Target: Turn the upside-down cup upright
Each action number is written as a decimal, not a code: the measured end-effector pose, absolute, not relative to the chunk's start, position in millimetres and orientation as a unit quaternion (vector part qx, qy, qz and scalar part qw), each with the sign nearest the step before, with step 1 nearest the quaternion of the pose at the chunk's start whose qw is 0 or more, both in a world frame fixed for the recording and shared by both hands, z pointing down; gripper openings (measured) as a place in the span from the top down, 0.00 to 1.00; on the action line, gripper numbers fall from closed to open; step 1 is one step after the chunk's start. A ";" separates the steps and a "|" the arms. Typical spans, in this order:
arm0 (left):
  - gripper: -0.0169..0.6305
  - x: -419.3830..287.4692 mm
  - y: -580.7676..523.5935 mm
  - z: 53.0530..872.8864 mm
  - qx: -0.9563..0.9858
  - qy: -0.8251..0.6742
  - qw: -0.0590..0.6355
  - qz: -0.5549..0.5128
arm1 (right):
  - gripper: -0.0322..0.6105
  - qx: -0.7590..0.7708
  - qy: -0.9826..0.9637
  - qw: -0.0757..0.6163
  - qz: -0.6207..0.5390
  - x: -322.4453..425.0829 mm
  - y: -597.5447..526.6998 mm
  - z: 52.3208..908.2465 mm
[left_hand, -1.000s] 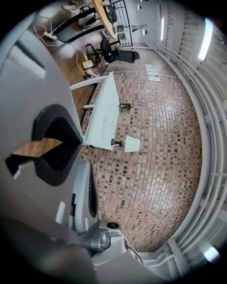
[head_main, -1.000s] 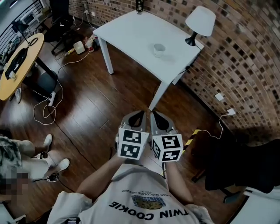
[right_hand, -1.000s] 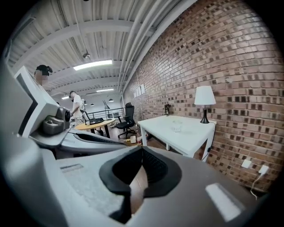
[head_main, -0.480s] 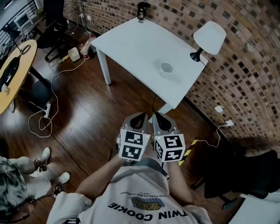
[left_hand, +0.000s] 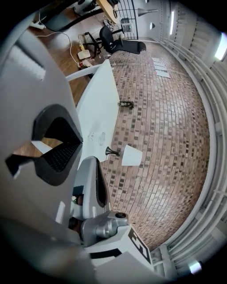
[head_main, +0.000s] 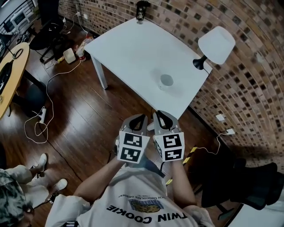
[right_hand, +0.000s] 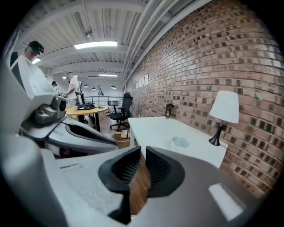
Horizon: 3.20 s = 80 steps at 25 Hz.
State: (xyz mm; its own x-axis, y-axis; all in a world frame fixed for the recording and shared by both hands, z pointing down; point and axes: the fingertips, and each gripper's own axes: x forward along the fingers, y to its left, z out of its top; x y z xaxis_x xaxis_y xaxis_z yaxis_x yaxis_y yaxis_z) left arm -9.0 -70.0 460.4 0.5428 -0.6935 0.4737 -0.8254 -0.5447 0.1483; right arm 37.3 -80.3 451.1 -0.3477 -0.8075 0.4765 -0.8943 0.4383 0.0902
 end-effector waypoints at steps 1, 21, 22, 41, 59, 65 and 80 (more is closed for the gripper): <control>0.97 -5.2 -80.1 461.9 0.858 -0.444 0.181 0.184 | 0.91 0.516 -0.817 0.240 0.090 43.2 -92.3 453.3; 0.97 20.6 -212.5 463.4 0.808 -0.523 0.172 0.211 | 0.81 0.380 -0.812 0.441 0.038 92.7 -250.5 535.9; 0.97 20.6 -214.6 463.6 0.807 -0.523 0.173 0.212 | 0.81 0.377 -0.813 0.442 0.040 92.4 -251.5 538.6; 0.97 11.8 -273.2 473.9 0.831 -0.481 0.180 0.213 | 0.92 0.445 -0.794 0.031 0.413 106.8 -287.2 527.8; 0.97 21.2 -290.7 479.8 0.843 -0.458 0.180 0.218 | 0.91 0.463 -0.660 -0.185 0.562 163.8 -287.0 566.6; 0.97 20.7 -293.5 480.5 0.842 -0.459 0.182 0.217 | 0.84 0.463 -0.740 -0.091 0.480 155.7 -291.3 543.5; 0.97 21.2 -294.8 478.4 0.841 -0.462 0.185 0.211 | 0.65 0.479 -0.736 -0.049 0.476 173.1 -287.6 548.2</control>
State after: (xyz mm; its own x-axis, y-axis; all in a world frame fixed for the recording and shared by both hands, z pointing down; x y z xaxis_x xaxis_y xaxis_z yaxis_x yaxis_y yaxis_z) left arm 21.2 -294.8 478.4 0.4845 -0.6991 0.5259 -0.8552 -0.5050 0.1166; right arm 173.1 -287.6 548.2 -0.5358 -0.7516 0.3847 -0.6588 0.0871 -0.7473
